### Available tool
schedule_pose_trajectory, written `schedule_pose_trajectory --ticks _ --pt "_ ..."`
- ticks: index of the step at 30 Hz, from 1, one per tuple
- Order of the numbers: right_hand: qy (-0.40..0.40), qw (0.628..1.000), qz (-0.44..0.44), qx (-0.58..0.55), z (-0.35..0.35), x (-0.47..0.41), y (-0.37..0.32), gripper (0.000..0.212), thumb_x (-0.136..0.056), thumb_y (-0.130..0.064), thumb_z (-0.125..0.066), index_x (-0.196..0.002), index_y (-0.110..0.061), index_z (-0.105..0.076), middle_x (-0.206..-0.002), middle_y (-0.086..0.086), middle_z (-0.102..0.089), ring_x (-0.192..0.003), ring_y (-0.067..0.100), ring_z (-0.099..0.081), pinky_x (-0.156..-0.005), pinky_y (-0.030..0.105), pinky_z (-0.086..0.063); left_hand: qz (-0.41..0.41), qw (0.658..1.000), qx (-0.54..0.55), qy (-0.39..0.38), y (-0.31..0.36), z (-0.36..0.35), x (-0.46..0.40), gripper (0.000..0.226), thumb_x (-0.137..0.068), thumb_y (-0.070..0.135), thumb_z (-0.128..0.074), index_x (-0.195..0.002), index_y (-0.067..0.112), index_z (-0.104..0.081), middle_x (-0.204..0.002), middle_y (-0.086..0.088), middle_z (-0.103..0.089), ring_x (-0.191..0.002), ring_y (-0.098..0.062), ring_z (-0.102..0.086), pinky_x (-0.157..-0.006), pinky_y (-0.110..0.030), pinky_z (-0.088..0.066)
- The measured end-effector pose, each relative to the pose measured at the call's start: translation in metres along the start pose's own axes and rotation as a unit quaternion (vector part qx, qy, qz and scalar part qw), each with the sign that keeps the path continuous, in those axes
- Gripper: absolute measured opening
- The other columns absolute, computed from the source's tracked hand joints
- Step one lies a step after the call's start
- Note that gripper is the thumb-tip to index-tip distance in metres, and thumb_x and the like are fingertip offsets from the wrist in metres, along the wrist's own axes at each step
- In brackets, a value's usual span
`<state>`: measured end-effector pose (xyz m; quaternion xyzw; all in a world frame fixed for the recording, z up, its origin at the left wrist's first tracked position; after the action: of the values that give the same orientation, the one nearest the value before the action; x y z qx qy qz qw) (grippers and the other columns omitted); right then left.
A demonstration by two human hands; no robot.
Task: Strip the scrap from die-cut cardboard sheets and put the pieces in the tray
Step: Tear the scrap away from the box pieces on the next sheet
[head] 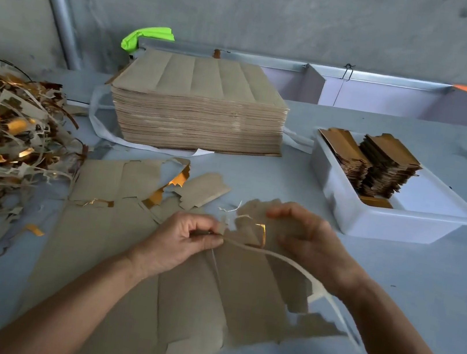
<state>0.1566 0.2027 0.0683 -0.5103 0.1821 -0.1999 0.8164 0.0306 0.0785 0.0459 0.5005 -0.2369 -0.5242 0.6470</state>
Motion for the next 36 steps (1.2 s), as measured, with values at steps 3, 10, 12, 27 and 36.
schedule_pose_trajectory --ticks 3,10,12,27,36 --pt "-0.087 0.989 -0.021 -0.119 -0.025 0.006 -0.005 0.029 -0.082 0.014 -0.06 -0.101 -0.007 -0.063 -0.084 -0.002 -0.07 -0.076 0.006 -0.066 -0.063 0.017 -0.05 -0.009 1.0 -0.013 0.023 0.004 0.003 -0.006 0.056 -0.086 -0.01 -0.058 -0.051 0.033 -0.051 -0.053 0.022 -0.046 -0.057 0.009 -0.042 -0.061 -0.004 -0.033" --pt "-0.072 0.981 -0.108 -0.141 -0.027 0.018 0.007 0.029 -0.088 -0.021 -0.062 -0.117 -0.019 -0.058 -0.112 0.011 -0.064 -0.102 0.025 -0.063 -0.09 0.043 -0.053 -0.063 0.983 -0.171 0.015 0.012 -0.001 -0.017 0.028 -0.085 -0.004 -0.063 -0.06 -0.003 -0.05 -0.063 -0.001 -0.04 -0.061 -0.012 -0.037 -0.06 -0.023 -0.031" --pt "-0.067 0.993 -0.082 -0.053 -0.028 0.019 0.004 0.048 -0.083 -0.014 -0.07 -0.127 -0.02 -0.05 -0.11 0.005 -0.062 -0.099 0.019 -0.062 -0.09 0.036 -0.053 -0.075 0.978 -0.193 0.024 0.015 -0.004 -0.019 0.028 -0.084 -0.008 -0.062 -0.06 -0.004 -0.048 -0.062 -0.001 -0.039 -0.06 -0.011 -0.035 -0.059 -0.025 -0.029" --pt "0.124 0.921 -0.251 -0.271 -0.025 0.023 0.058 0.013 -0.085 0.007 -0.059 -0.086 -0.003 -0.068 -0.072 0.013 -0.072 -0.066 0.026 -0.067 -0.069 0.038 -0.056 -0.081 0.963 -0.218 0.137 0.01 0.0 -0.012 0.02 -0.091 -0.005 -0.053 -0.105 -0.005 -0.067 -0.094 -0.015 -0.067 -0.088 -0.024 -0.063 -0.082 -0.026 -0.045" --pt "0.222 0.847 -0.259 -0.407 -0.019 0.027 0.071 0.01 -0.087 0.001 -0.061 -0.086 -0.009 -0.062 -0.065 0.007 -0.071 -0.059 0.021 -0.067 -0.049 0.033 -0.054 -0.026 0.908 -0.404 -0.107 0.01 -0.028 0.003 0.079 -0.056 0.078 -0.061 -0.118 0.029 -0.058 -0.104 0.018 -0.057 -0.099 -0.006 -0.046 -0.096 -0.027 -0.03"
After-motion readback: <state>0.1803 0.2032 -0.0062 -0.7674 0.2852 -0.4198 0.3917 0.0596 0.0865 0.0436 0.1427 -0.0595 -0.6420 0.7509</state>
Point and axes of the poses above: each hand's wrist, its own x-axis away from the middle knuckle, its own z-axis out of the back of the hand, y = z × x, the point moved 8 cm from there along -x, towards the middle knuckle
